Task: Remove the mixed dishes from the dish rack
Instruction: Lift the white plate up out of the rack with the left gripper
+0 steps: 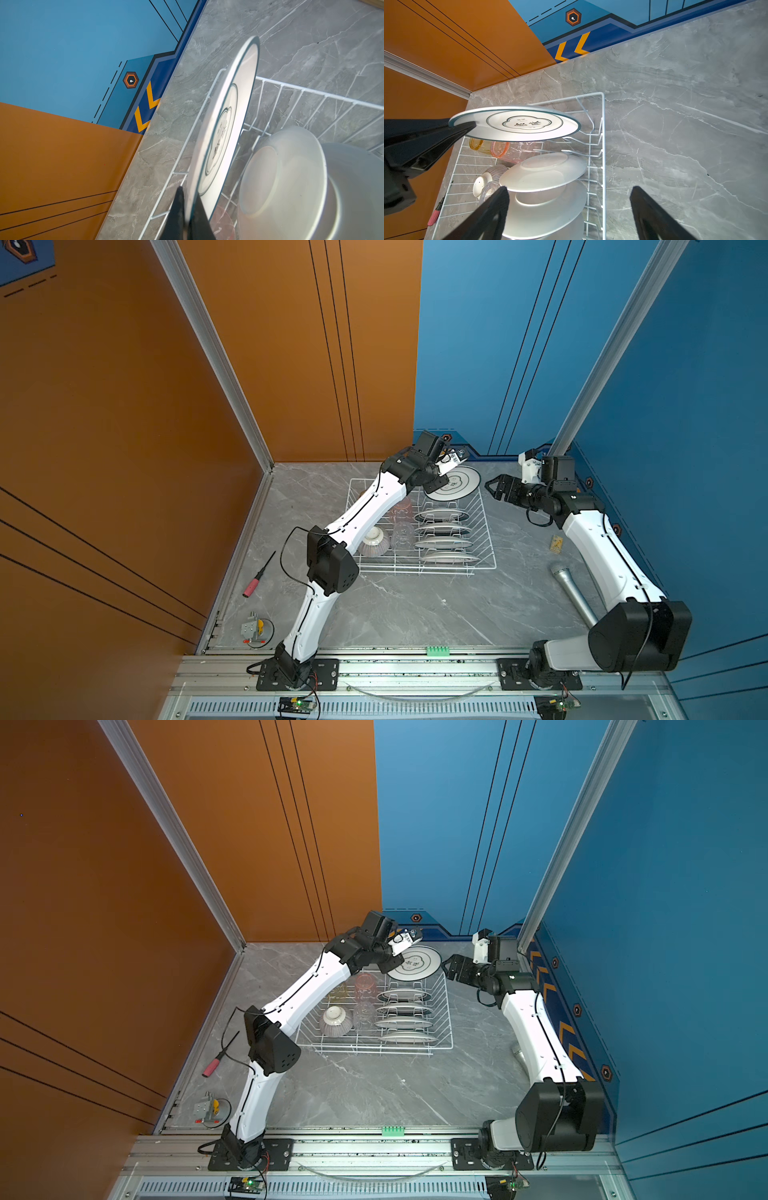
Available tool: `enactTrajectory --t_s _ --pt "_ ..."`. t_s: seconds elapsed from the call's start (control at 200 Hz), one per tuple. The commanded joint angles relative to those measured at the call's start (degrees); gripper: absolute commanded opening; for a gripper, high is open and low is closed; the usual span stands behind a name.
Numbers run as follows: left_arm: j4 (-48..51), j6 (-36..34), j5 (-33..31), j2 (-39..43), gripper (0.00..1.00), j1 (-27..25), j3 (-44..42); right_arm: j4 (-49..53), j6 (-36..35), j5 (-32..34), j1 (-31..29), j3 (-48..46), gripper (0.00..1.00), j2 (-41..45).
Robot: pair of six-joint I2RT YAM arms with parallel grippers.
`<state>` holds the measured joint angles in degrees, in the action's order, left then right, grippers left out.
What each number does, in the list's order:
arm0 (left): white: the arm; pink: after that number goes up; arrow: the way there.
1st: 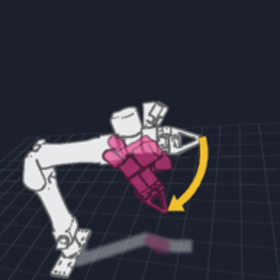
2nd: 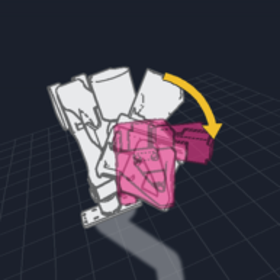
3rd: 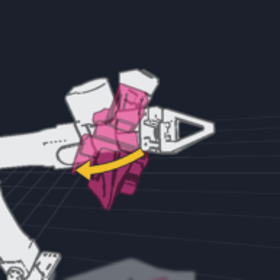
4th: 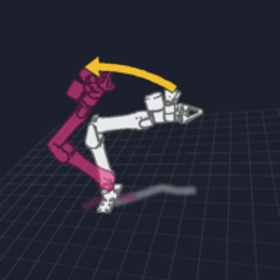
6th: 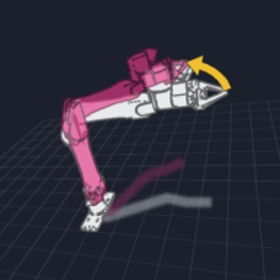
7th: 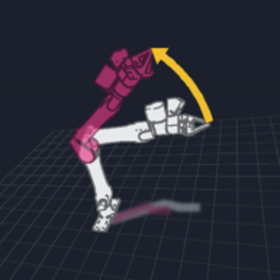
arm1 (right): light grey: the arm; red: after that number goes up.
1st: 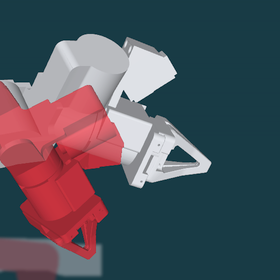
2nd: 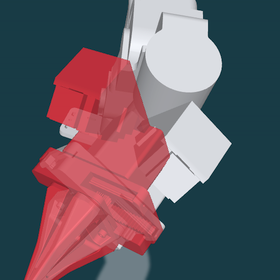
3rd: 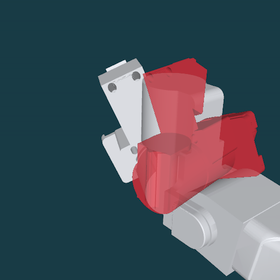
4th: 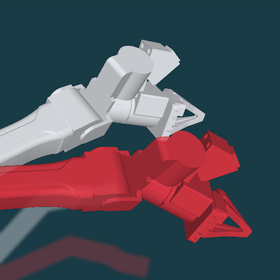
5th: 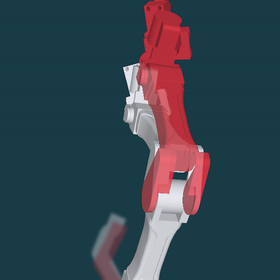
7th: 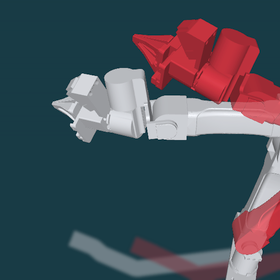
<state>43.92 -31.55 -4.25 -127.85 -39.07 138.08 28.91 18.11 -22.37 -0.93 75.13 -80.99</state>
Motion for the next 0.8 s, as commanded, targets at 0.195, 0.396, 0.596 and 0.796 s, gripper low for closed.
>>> enactTrajectory --t_s 0.195,0.396,0.596,0.796 --pt "-1.0 8.4 5.3 7.9 0.00 2.8 -1.4 -6.8 3.9 -8.7 2.8 -2.8 0.85 1.5" --pt "-0.9 19.1 15.3 12.1 0.00 6.6 -3.8 -19.9 11.6 -18.9 5.8 -8.9 0.76 2.4" --pt "-1.0 31.4 28.2 12.8 0.00 9.0 -5.1 -28.2 14.8 -25.7 5.3 -11.8 0.65 2.4" --pt "-1.0 40.7 34.3 11.5 0.00 9.7 -5.2 -43.8 24.9 -31.4 5.4 -15.9 0.63 1.7"
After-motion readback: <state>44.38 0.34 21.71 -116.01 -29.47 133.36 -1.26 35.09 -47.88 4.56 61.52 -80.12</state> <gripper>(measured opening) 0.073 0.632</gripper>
